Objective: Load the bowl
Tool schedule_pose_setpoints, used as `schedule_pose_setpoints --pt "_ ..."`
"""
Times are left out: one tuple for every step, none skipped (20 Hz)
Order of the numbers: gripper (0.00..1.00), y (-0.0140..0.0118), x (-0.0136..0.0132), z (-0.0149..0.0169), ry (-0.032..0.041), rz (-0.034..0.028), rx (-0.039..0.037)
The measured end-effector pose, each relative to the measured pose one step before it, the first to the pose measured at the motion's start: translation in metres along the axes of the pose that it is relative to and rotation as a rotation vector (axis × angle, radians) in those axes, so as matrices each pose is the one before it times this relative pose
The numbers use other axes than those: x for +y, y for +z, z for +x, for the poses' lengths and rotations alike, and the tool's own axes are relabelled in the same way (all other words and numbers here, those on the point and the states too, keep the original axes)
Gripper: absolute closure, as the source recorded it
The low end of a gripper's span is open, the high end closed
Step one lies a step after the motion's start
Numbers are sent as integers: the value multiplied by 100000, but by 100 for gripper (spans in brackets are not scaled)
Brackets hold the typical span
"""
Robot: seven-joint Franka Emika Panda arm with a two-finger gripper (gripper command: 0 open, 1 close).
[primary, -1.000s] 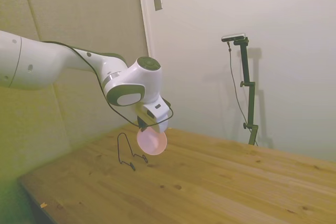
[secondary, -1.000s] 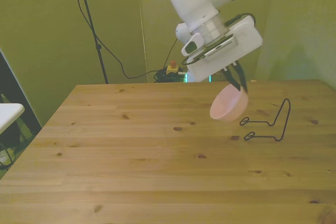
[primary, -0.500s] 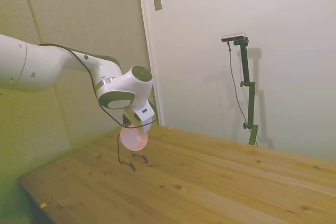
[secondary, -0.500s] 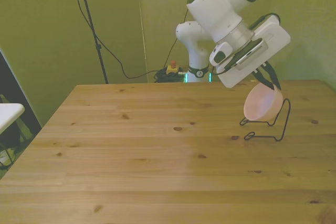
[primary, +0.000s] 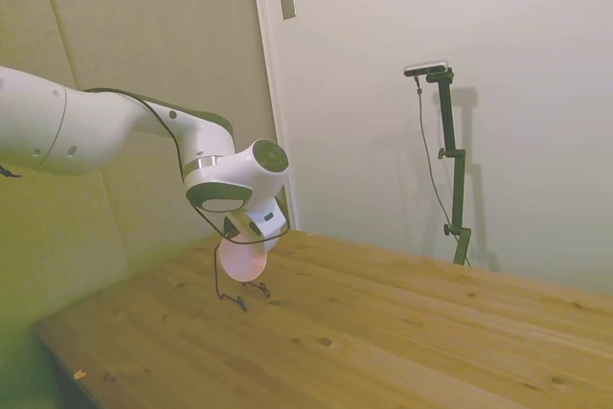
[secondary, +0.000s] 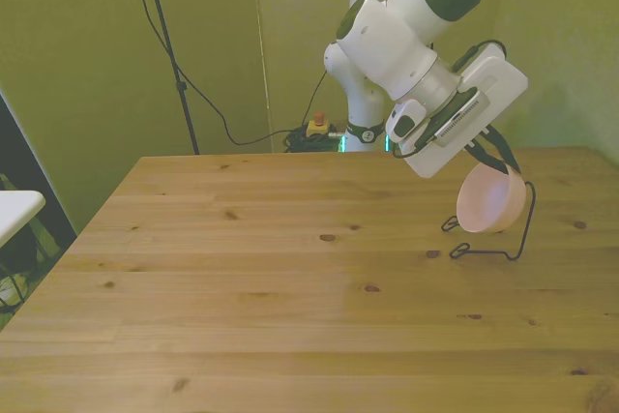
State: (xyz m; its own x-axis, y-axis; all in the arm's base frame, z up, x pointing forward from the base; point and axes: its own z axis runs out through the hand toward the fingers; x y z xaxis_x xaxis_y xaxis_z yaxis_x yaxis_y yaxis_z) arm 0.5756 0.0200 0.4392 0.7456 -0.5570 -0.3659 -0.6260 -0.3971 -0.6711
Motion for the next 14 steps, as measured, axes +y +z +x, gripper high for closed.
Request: schedule_pose_setpoints --pt "100 251 272 -77 -247 -145 -493" --pt "100 199 205 -56 -116 -41 -402" --pt "100 163 173 -77 -138 276 -414" --pt "100 155 241 -129 -154 264 -437" --pt "100 165 340 -139 -161 -205 -390" --pt "100 79 262 -122 -60 -78 -195" --pt "100 67 268 -88 80 87 -111" --pt "100 45 239 -56 99 229 -95" --pt "100 7 199 15 45 319 5" --pt "100 25 209 51 -95 192 -1" --pt "100 -6 157 65 -200 358 1" --pt "100 -27 86 53 -129 587 -10" --pt "100 -30 53 45 -110 553 17" --pt "100 -37 45 48 -70 193 97"
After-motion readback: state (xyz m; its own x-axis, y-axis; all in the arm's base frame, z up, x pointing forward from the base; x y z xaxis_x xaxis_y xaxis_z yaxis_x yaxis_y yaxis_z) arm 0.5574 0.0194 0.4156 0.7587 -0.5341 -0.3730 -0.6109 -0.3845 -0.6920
